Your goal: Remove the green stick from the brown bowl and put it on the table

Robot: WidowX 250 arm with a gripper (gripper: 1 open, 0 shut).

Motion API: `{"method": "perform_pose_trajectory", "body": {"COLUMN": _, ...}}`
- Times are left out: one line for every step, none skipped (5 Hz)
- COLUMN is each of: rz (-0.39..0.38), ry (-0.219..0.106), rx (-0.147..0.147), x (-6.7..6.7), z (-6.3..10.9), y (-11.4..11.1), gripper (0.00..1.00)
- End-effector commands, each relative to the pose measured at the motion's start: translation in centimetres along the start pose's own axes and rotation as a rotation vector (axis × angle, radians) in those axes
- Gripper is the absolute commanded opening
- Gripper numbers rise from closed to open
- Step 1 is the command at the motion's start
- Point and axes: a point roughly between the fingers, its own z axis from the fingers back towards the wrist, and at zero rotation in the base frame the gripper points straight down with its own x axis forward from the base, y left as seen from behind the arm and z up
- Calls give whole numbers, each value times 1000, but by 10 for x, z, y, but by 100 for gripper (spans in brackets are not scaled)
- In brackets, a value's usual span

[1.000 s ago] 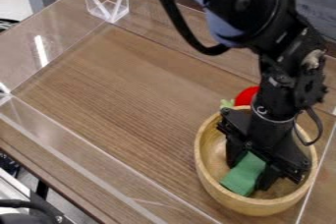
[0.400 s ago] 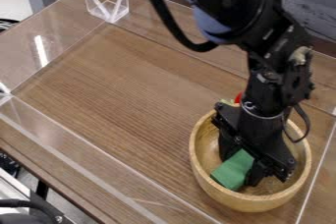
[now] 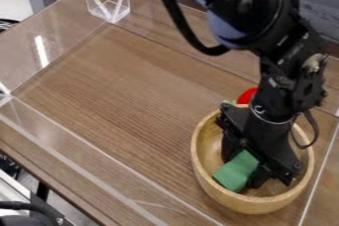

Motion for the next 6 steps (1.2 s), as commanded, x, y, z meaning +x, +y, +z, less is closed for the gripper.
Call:
{"method": "perform_pose_trajectory", "body": {"rz": -41, "ry": -11, "rx": 3, "x": -4, "z": -6, "y": -10, "gripper": 0}}
{"method": "perform_pose_trajectory", "body": {"rz": 9, "ry": -13, "rx": 3, "x": -10, "z": 2, "y": -14, "gripper": 0}}
{"method": "perform_pose_trajectory", "body": {"rz": 55, "ry": -24, "rx": 4, "x": -5, "z": 14, "y": -12, "gripper": 0}}
{"method": "perform_pose_trajectory", "body": {"rz": 99, "ry": -32, "rx": 6, "x": 0, "z": 24, "y": -8, "gripper": 0}}
{"method": "perform_pose_trajectory", "body": {"rz": 128, "ry": -37, "rx": 5, "x": 2, "z": 39, "y": -22, "gripper": 0}}
{"method": "perform_pose_trajectory", "body": {"rz": 161, "ry": -47, "rx": 5, "x": 4, "z": 57, "y": -34, "gripper": 0}}
